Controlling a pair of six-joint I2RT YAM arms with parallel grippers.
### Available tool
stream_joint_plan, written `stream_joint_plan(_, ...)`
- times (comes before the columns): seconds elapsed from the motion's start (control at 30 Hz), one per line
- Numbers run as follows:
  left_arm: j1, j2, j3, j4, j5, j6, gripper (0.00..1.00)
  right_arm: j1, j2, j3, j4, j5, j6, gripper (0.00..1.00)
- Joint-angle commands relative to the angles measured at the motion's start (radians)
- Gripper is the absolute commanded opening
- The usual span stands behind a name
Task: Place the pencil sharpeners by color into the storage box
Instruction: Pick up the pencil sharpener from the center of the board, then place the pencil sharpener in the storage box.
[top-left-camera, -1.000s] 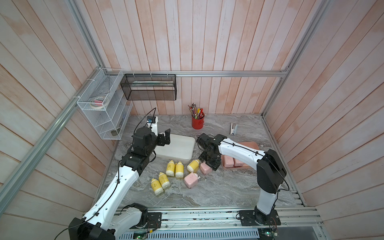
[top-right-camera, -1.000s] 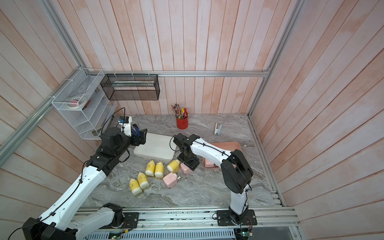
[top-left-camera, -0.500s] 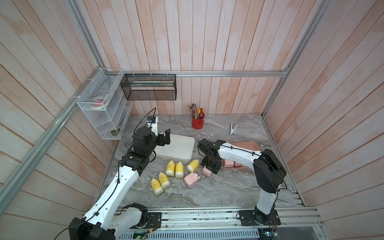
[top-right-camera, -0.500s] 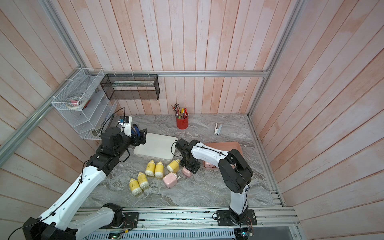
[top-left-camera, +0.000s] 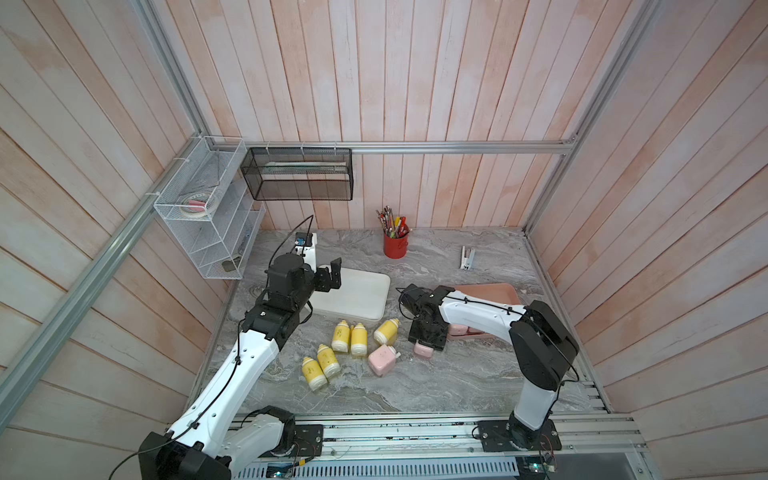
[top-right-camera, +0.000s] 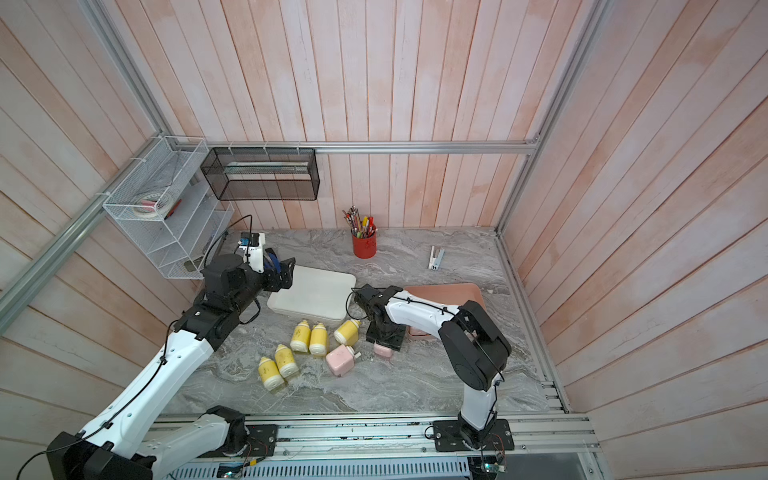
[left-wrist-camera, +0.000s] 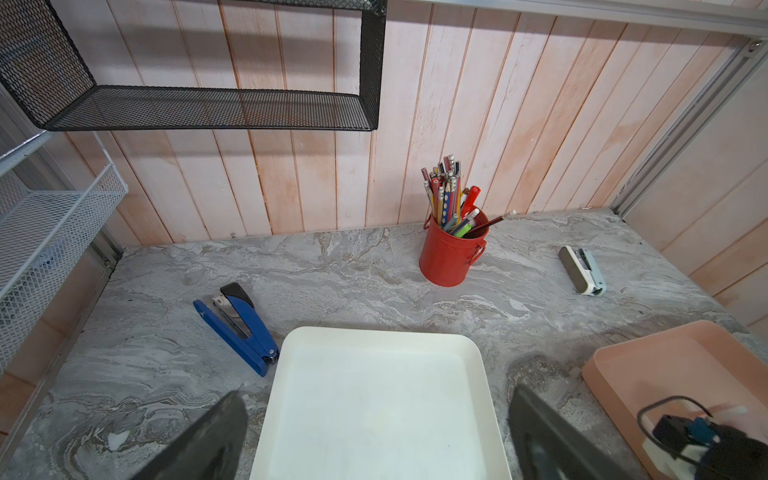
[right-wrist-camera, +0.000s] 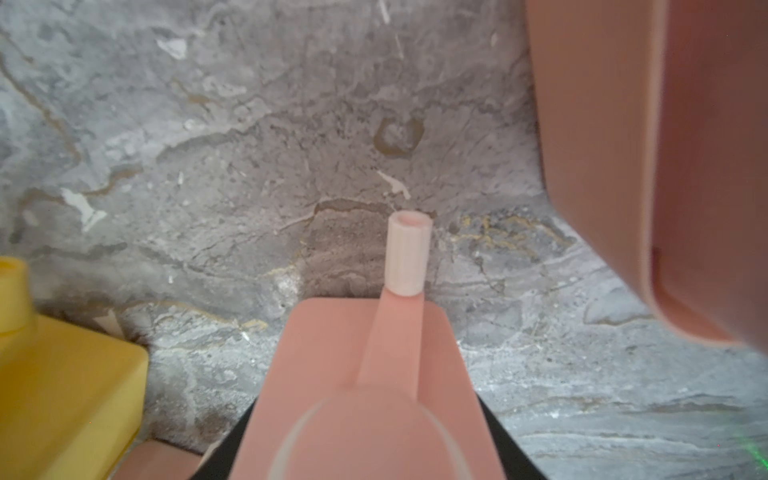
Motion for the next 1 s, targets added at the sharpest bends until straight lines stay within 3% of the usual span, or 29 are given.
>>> stream_joint_plan(0.0, -0.006, 0.014, -0.002, 0.008, 0.013, 0.009, 1.0, 0.032, -0.034, 0.068, -0.051, 0.068, -0.121, 0.32)
stream_joint_plan(0.27, -0.011, 0.022, 0.0, 0.003, 0.015, 0.009, 1.0, 0.049, -0.117, 0.185, -0.091, 0.079, -0.363, 0.31)
stream_joint_plan(0.47, -0.013, 0.037, 0.012, -0.01, 0.031, 0.007, 1.0, 0.01, -0.127, 0.323, -0.287, 0.172, -0.526, 0.3)
stream_joint_plan(0.73, -0.018, 0.032, 0.012, -0.011, 0.033, 0.009, 1.0, -0.216, -0.206, 0.413, -0.413, 0.214, -0.686, 0.31)
stream_joint_plan(0.97, -0.018, 0.037, 0.019, -0.018, 0.036, 0.014, 1.0, -0.411, -0.284, 0.418, -0.399, 0.285, -0.734, 0.3)
